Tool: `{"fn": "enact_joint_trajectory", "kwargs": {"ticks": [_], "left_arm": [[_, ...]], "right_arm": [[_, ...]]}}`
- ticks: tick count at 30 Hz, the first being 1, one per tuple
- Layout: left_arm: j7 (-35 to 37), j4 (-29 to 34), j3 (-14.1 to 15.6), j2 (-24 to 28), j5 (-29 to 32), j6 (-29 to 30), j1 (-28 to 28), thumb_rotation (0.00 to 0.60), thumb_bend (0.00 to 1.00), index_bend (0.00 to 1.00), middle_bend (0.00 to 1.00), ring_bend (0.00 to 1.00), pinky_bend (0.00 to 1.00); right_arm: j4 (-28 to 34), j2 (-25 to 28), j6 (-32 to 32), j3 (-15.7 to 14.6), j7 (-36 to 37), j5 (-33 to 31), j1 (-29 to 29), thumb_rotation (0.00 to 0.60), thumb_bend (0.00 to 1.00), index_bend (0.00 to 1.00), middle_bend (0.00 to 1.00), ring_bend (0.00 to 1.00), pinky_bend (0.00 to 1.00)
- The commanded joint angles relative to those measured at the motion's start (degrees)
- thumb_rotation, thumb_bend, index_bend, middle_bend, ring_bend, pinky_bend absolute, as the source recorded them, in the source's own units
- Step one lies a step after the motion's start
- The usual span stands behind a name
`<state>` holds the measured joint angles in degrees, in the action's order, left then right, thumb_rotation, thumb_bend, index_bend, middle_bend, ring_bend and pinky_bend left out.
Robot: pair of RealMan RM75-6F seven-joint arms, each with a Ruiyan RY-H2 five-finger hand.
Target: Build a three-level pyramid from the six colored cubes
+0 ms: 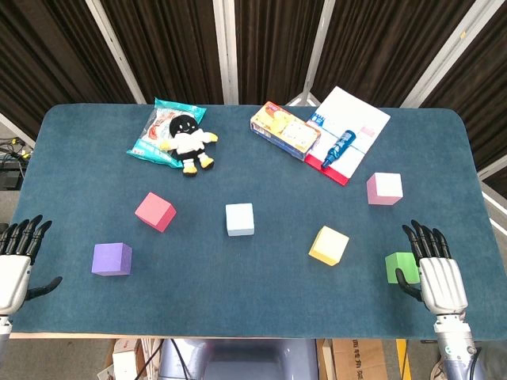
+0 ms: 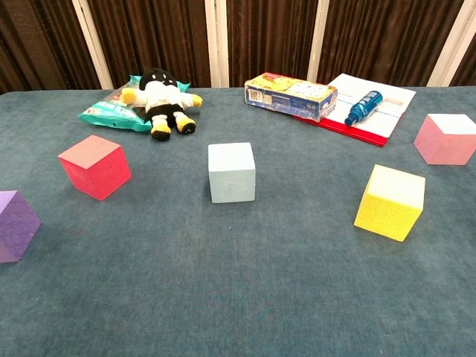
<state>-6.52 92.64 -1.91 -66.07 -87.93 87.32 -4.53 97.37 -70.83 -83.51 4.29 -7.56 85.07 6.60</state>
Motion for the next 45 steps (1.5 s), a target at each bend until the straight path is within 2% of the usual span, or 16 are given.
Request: {"fn": "enact_joint_trajectory", "kwargs": {"ticks": [1,36,45], "left_arm": [[-0.16,-0.06,0.02,-0.08,-0.10,-0.21,-0.15,0.600,0.00,0.00,0.00,0.00,0.01],[0.02,0.72,-0.02,0.22,0.85,-0.61,-0.05,0.600,0.00,0.00,0.00,0.00,0.01],[-0.11,2.38,-0.35,0.99,1.71,-2.02,-0.71,0.600,0.00,0.00,0.00,0.00,0.01]], "right_arm": [[-0.06,-0.01,-0.19,-0.03,0.30,-0.02,-0.14,0.600,0.40,0.00,0.00,0.00,0.00],[-0.17,-0.14,-0.25,-0.15,0.66,0.34,-0.17,0.600,0.40,0.00,0.00,0.00,0.00],[-0.37,-0.67,0.09,0.90,1.81,-1.29,0.11,0.600,0.40,0.00,0.00,0.00,0.00]]}}
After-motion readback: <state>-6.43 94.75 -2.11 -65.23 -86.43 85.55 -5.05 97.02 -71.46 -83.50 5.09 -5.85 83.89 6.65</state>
